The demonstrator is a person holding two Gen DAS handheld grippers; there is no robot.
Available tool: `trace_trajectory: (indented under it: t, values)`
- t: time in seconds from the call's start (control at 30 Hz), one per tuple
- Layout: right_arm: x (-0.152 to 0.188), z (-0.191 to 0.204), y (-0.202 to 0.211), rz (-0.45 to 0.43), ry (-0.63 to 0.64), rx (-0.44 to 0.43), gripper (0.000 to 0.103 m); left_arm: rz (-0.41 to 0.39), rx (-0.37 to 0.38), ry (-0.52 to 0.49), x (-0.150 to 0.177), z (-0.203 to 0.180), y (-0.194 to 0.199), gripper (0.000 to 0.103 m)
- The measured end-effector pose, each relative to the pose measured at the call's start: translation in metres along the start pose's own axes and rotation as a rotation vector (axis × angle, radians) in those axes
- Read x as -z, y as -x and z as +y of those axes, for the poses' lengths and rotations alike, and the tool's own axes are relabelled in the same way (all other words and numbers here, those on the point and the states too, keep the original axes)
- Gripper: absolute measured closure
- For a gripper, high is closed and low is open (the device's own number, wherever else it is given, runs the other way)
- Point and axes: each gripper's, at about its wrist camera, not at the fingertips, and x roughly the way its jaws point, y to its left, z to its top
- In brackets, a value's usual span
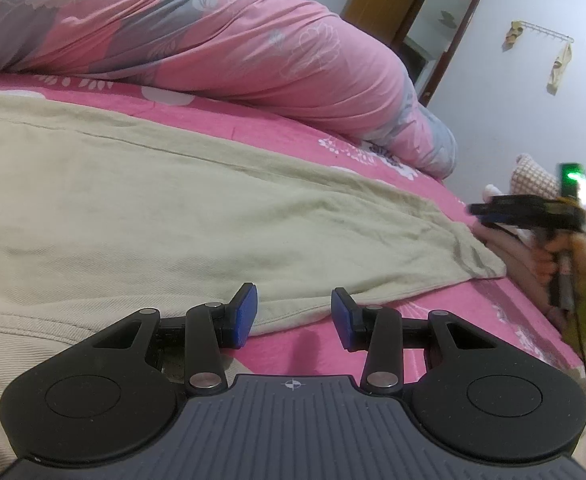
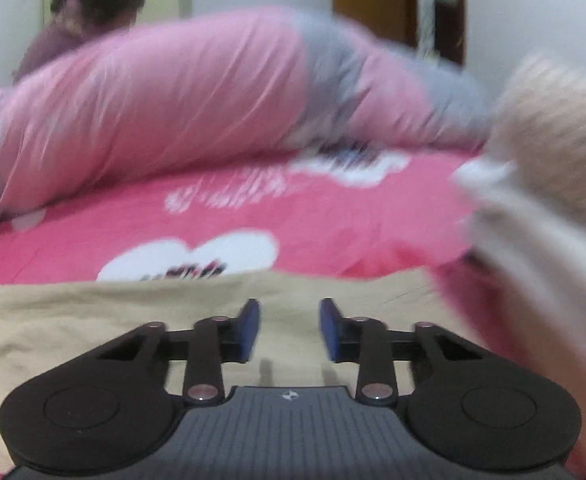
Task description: Fold clothes
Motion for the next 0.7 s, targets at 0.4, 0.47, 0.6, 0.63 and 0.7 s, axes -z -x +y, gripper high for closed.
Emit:
trace_trajectory:
  t: [0.4,0.47,0.6,0.63,0.7]
  values:
    - [-0.043,-0.018,-0.105,0.108,-0.092,0.184,0.089,0.002,0.001,0.006,-0.001,0.001,0.000,0.062]
    - [-0.047,-0.012,-0.092,0.066,-0.097,0.196,0.087,-0.005,0.003,0.010,0.000,0.002,0.001,0.062]
    - [-0.038,0.030,-0.035,0.077,-0.118,-0.173,0.087,-0.070,-0.015,0.030,-0.004,0.002,0.012,0.062]
    - [-0.031,0.051,-0.029,0.122,-0.077,-0.240,0.088,-0.093,-0.027,0.040,-0.006,0.003,0.016,0.062]
    - [-0.017,0.093,-0.018,0.210,0.006,-0.372,0.088,-0.128,-0.063,0.067,-0.011,0.006,0.023,0.062]
